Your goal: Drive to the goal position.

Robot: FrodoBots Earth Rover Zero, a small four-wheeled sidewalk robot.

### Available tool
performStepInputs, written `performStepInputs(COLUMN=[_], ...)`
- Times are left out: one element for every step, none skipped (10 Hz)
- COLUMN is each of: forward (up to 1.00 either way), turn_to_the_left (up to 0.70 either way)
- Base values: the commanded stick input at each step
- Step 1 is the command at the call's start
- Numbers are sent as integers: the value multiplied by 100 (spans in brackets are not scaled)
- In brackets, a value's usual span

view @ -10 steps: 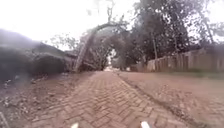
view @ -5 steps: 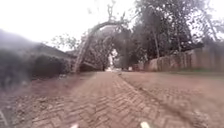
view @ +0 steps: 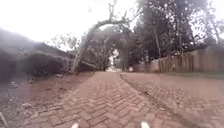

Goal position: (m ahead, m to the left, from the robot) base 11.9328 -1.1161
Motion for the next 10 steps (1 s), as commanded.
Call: performStepInputs(forward=[70, 70, 70, 70, 70, 70, 70, 70, 70, 70], turn_to_the_left=[4, 0, 0, 3, 8, 35, 34, 22, 19, 17])
